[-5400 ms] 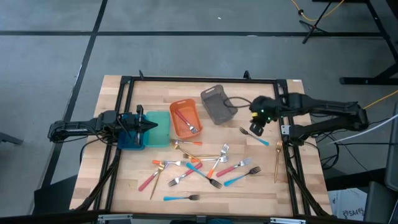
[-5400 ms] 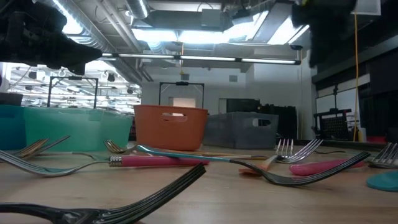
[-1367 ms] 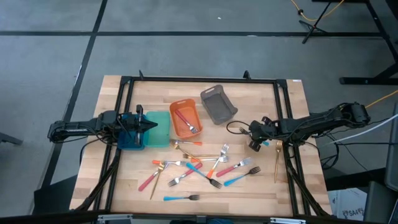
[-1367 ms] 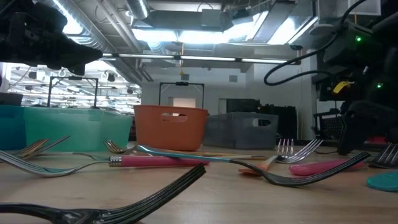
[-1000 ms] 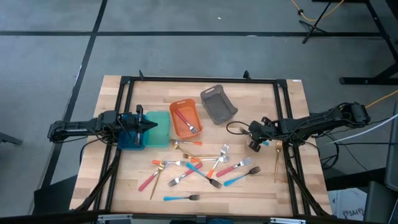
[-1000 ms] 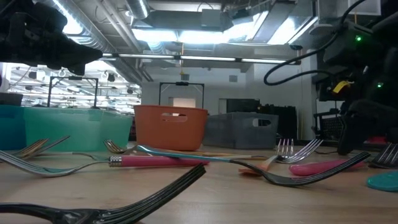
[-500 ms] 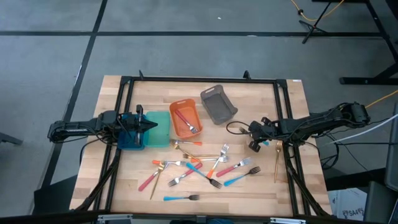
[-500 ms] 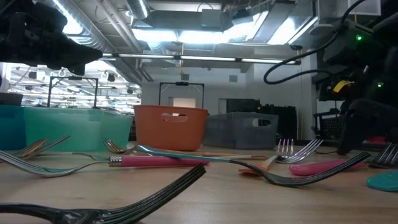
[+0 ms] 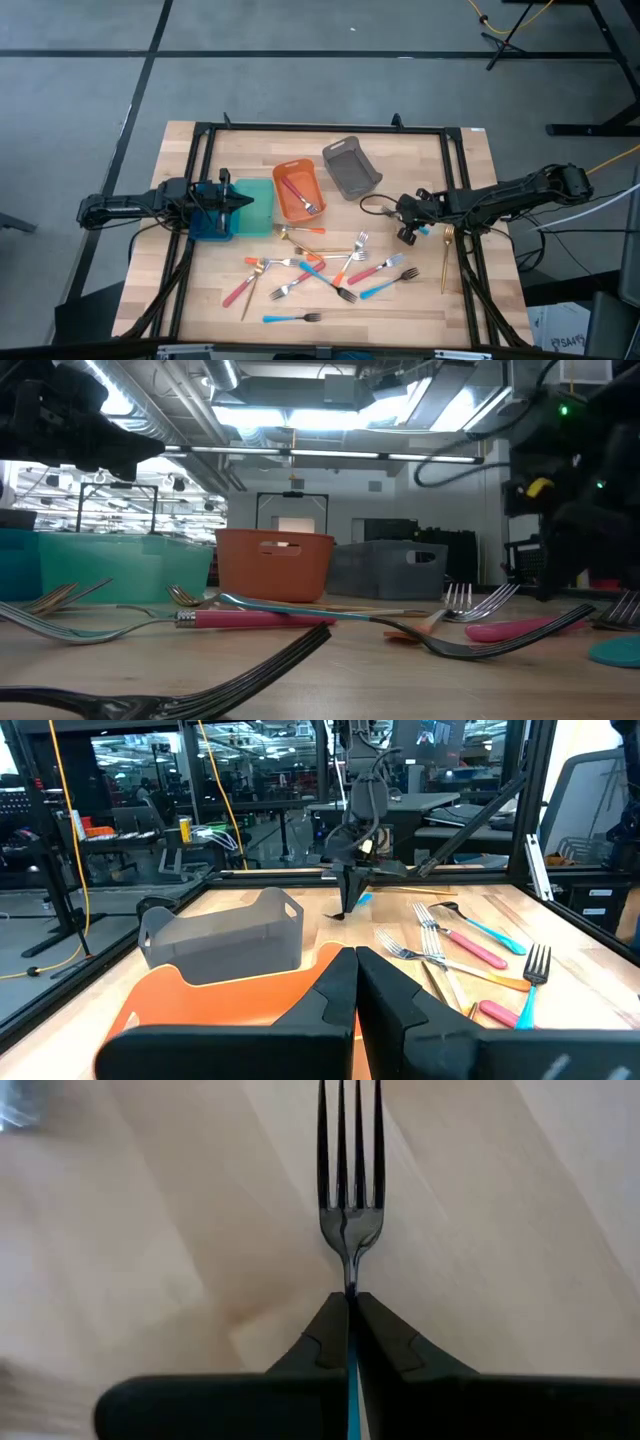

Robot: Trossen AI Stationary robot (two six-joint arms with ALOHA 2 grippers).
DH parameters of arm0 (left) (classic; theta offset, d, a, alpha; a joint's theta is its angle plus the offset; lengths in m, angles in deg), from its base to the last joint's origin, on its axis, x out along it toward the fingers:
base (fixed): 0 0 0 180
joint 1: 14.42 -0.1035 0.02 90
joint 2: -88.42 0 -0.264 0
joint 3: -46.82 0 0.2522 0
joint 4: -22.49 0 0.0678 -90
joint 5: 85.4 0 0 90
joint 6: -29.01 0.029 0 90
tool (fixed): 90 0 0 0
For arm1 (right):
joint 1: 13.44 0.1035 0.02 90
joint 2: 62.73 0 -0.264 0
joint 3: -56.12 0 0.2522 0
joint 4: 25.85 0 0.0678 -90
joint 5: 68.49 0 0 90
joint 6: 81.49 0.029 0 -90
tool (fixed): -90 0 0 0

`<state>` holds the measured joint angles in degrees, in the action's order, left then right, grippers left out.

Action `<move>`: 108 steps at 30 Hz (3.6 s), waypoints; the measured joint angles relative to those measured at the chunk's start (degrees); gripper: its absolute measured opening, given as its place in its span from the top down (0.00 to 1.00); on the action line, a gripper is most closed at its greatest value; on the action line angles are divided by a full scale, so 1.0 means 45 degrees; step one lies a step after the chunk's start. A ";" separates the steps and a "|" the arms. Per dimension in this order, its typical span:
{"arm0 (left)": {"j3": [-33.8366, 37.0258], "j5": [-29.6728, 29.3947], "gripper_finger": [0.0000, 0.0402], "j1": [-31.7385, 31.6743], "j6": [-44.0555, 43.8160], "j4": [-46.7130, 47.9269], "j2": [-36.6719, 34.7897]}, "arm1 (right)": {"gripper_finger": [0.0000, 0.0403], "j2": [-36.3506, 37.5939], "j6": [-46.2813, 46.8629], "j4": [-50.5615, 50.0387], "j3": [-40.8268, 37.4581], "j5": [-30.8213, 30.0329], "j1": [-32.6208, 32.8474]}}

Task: Sort silverware by color (type)
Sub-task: Put the blue fork into the black bin

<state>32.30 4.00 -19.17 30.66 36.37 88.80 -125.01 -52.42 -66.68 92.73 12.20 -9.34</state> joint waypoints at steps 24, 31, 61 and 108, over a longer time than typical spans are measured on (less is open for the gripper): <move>0.0000 -0.0001 1.00 0.0003 0.0003 0.0000 -0.0002 | 1.00 0.0024 -0.4458 0.1136 0.5789 -0.0508 -0.0226; 0.0000 -0.0001 1.00 0.0000 0.0001 0.0000 0.0000 | 1.00 0.0012 -0.4621 0.1730 0.6711 0.0288 -0.1981; 0.0007 -0.0078 1.00 0.0000 0.0010 -0.0005 0.0000 | 1.00 -0.7980 -0.4657 0.0465 0.9775 0.5986 -0.8431; 0.0005 -0.0093 1.00 -0.0001 0.0010 -0.0010 0.0000 | 1.00 -0.9635 -0.5242 0.0663 0.9760 0.5857 -0.8408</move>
<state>32.33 3.58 -19.17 30.70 36.33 88.80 -168.37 -76.01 -63.70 136.65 38.55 -47.18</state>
